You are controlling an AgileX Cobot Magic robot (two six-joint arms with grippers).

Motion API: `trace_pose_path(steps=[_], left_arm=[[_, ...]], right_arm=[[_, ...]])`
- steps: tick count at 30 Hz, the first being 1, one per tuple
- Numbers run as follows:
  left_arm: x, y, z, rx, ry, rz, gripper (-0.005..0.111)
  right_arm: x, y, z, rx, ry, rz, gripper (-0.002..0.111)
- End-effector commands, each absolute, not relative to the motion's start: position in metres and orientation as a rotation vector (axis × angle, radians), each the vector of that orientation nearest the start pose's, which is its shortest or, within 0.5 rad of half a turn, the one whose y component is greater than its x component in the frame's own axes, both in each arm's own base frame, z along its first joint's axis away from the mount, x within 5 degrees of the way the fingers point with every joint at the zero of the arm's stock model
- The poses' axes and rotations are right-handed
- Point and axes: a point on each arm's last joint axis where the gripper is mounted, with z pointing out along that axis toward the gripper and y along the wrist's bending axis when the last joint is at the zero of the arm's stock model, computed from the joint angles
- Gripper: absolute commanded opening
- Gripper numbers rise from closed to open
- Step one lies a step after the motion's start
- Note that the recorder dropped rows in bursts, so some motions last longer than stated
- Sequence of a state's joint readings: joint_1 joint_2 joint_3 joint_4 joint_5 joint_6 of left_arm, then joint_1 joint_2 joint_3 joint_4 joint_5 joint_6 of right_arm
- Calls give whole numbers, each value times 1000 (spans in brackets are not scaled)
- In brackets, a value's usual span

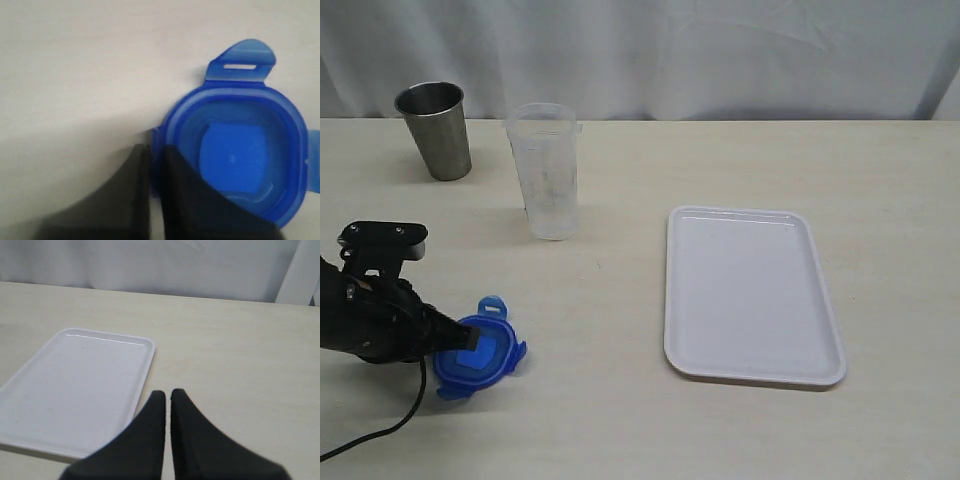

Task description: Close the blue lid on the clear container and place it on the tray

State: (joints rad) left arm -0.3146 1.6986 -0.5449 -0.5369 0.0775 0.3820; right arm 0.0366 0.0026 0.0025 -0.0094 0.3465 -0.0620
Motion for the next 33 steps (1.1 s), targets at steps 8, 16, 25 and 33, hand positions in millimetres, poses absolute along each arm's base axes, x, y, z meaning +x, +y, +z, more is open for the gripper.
trace_pose_path(steps=[8, 16, 25, 33], left_arm=[[241, -82, 105, 218, 2709, -189, 48], [253, -94, 119, 289, 2761, -287, 36], [253, -95, 121, 388, 2785, -278, 36], [257, -94, 122, 393, 2744, -251, 36]], right_arm=[[53, 2, 182, -102, 1823, -31, 4], [53, 2, 182, -102, 1823, -31, 4], [53, 2, 182, -102, 1823, -31, 4], [53, 2, 182, -102, 1823, -31, 4]])
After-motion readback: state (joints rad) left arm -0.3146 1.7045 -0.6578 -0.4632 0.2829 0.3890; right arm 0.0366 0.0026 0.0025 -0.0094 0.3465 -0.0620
